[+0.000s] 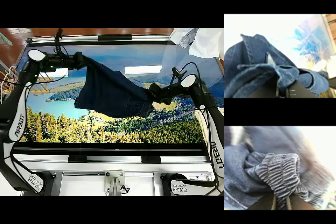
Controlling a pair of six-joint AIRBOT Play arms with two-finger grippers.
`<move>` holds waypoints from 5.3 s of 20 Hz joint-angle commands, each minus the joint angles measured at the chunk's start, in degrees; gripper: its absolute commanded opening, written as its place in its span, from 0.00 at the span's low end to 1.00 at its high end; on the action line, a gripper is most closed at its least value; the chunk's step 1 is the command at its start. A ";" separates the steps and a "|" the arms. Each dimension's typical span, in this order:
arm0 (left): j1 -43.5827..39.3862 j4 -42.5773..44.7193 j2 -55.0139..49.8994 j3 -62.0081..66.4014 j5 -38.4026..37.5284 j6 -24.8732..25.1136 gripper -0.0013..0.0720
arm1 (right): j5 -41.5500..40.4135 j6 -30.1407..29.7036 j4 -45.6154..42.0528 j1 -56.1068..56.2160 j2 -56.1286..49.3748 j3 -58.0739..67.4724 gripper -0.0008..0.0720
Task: Fold the shirts.
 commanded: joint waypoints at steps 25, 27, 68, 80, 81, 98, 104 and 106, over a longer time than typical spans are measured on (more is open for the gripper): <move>10.60 -0.96 0.72 8.81 -28.02 -2.75 0.84 | -2.89 -30.47 43.08 -15.43 2.89 -9.79 0.96; 10.45 -0.96 0.72 8.81 -28.02 -2.75 0.84 | -5.11 -29.59 43.10 -16.59 3.02 -2.97 0.94; 9.92 -0.98 0.72 8.83 -30.12 -2.99 0.84 | 5.75 -29.64 40.15 -9.77 -2.73 4.57 0.20; 9.92 -1.44 0.72 8.83 -30.14 -3.19 0.83 | 24.17 -8.09 22.01 -31.61 -2.75 43.60 0.20; 9.92 -2.27 0.72 8.83 -30.16 -3.19 0.83 | 24.11 -7.23 21.99 -34.07 -2.75 45.13 0.20; 8.26 -6.34 8.70 8.83 -36.54 -5.55 0.83 | 23.61 -17.70 9.66 -64.11 -2.45 46.10 0.20; 7.43 -6.16 8.63 8.28 -35.19 -5.51 0.83 | 37.79 -12.68 -6.01 -72.26 -0.66 41.94 0.20; 7.43 -6.16 8.66 8.28 -35.19 -5.51 0.83 | 40.48 -10.97 -12.35 -74.03 2.47 35.76 0.20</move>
